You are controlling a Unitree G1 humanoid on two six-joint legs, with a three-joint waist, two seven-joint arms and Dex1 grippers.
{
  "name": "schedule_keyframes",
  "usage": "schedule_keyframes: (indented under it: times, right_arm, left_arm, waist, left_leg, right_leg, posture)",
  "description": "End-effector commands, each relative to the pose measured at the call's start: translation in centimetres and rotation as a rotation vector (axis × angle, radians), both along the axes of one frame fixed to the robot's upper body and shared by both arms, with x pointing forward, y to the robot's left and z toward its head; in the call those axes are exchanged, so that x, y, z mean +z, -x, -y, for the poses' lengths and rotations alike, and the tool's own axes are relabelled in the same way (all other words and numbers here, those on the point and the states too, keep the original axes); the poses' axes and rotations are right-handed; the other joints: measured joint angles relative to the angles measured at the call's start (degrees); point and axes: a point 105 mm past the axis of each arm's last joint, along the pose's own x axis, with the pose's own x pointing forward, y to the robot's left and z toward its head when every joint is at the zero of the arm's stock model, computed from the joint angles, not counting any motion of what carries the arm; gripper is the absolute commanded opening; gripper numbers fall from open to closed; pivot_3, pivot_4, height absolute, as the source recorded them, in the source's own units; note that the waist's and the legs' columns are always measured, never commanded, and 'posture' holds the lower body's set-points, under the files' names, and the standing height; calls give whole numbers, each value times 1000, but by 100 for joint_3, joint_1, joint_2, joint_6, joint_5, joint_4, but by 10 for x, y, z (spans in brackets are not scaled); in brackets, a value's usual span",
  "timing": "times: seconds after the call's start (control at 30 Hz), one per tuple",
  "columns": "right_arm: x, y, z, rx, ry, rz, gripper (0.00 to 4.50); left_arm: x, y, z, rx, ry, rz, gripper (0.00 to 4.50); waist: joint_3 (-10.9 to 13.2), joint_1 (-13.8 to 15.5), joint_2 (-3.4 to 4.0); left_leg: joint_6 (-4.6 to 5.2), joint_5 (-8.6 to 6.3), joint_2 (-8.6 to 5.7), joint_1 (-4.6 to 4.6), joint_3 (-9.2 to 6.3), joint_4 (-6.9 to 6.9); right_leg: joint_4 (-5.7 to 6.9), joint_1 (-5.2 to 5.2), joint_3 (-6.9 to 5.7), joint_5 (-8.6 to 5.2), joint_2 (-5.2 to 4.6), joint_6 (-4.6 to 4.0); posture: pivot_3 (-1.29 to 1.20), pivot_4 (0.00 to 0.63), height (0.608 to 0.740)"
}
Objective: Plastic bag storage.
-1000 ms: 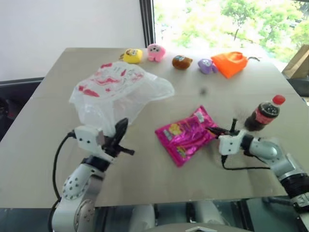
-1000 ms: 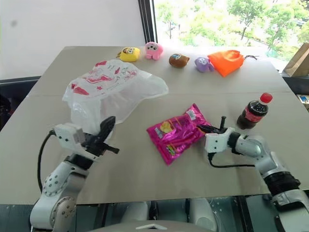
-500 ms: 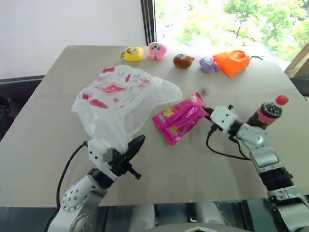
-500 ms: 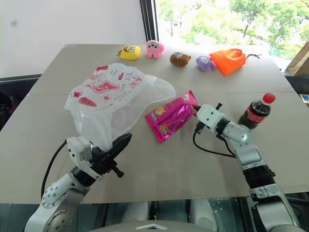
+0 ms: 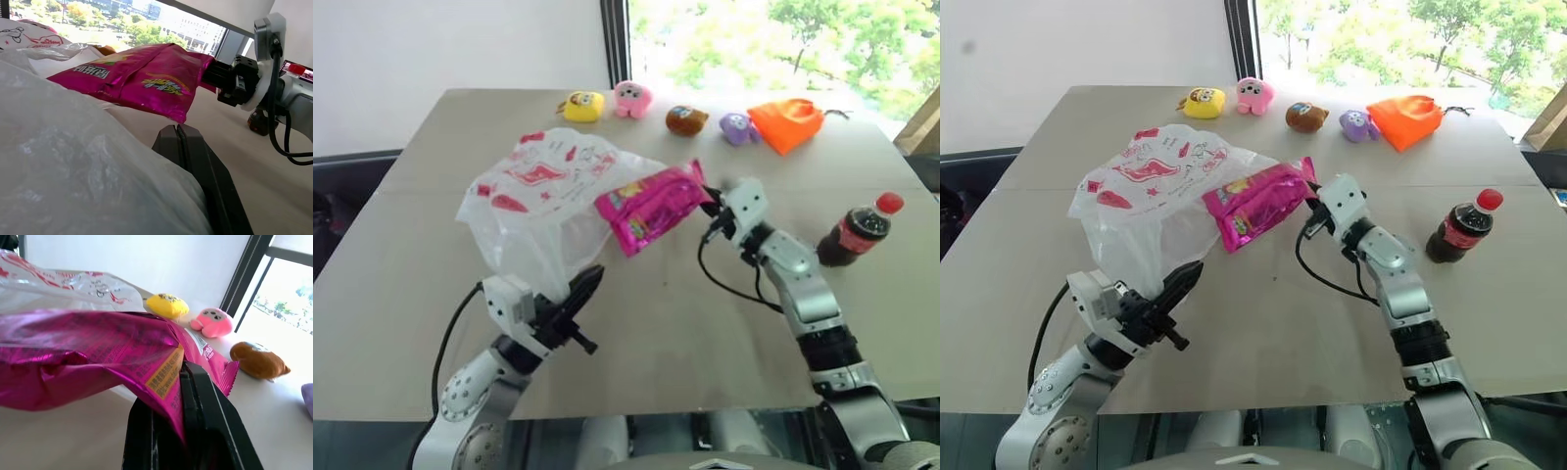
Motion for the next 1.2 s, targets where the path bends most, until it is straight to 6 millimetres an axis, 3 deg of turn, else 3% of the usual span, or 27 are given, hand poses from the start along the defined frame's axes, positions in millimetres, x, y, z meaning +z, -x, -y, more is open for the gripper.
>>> schedule_keyframes:
  times: [0.03, 0.23, 0.37, 0.47, 0.5, 0.6, 0.77, 0.87, 1.0, 1.1, 1.2]
  right_arm:
    - [8, -4, -21, 7, 37, 66, 37]
    - [7, -20, -77, 19, 2, 28, 37]
    - [14, -14, -111, 126, -43, -6, 37]
    - [-2, 16, -142, 375, 38, -90, 37]
    - [-12, 28, -149, 465, 89, -122, 684]
    - [-39, 45, -145, 575, 211, -201, 1905]
    - [-64, 49, -113, 607, 353, -232, 4217]
    - [-58, 37, -90, 560, 342, -221, 4376]
    - [-26, 15, -72, 469, 200, -195, 4376]
    - [-16, 3, -72, 433, 107, -233, 4376]
    - [-9, -6, -86, 416, -25, -312, 4376]
  left_arm:
    - [10, -4, 11, -40, 31, 42, 0]
    - [25, -14, 41, -156, 104, 75, 0]
    - [24, -13, 56, -253, 119, 52, 0]
    - [21, -8, 63, -306, 120, 27, 0]
    - [19, -7, 65, -313, 115, 21, 0]
    - [15, -5, 60, -298, 105, 9, 0]
    - [6, -1, 47, -245, 91, -20, 0]
    - [-6, 7, 40, -238, 65, -65, 0]
    - [-14, 18, 32, -236, 50, -109, 0]
    - [-18, 25, 29, -242, 45, -136, 0]
    - [-21, 34, 28, -264, 40, -168, 0]
  waist:
    - [0, -3, 0]
    - [1, -26, 2]
    - [3, -71, 4]
    - [3, -85, 4]
    - [3, -89, 4]
    - [3, -95, 5]
    - [4, -102, 6]
    - [4, -126, 7]
    - [8, -136, 10]
    - [9, -147, 11]
    - [10, -149, 13]
  left_leg:
    - [0, 0, 0, 0, 1, 0]
    - [-3, 2, 0, -1, 11, 0]
    - [-9, 5, 1, -8, 14, -1]
    - [-11, 5, 3, -19, 9, -3]
    - [-11, 5, 3, -21, 8, -4]
    - [-10, 5, 3, -21, -2, -4]
    - [-10, 5, 0, -18, -12, 0]
    - [-10, 4, 0, -13, -14, -1]
    - [-10, 4, 3, -13, -15, -2]
    - [-9, 4, 4, -14, -11, -2]
    - [-9, 4, 5, -14, -8, -4]
  right_leg:
    - [0, 0, 0, 0, 0, 0]
    - [5, -2, -1, 1, 1, 0]
    - [11, -12, -2, 1, 3, 1]
    - [6, -14, -18, 1, 1, 1]
    - [3, -13, -21, 1, -1, 1]
    - [0, -13, -17, 1, -3, 1]
    - [8, -13, -16, 1, -8, 1]
    - [12, -13, -14, 1, -5, 1]
    - [12, -15, -14, 0, 0, 0]
    - [14, -20, -9, 0, 1, 0]
    - [15, -21, -8, 0, 2, 0]
  posture:
    - [0, 150, 740]
    - [0, 150, 740]
    - [0, 150, 740]
    - [0, 150, 740]
    - [0, 150, 740]
    - [0, 150, 740]
    - [0, 150, 740]
    - [0, 150, 740]
    - [0, 150, 740]
    - [0, 150, 740]
    - [0, 150, 740]
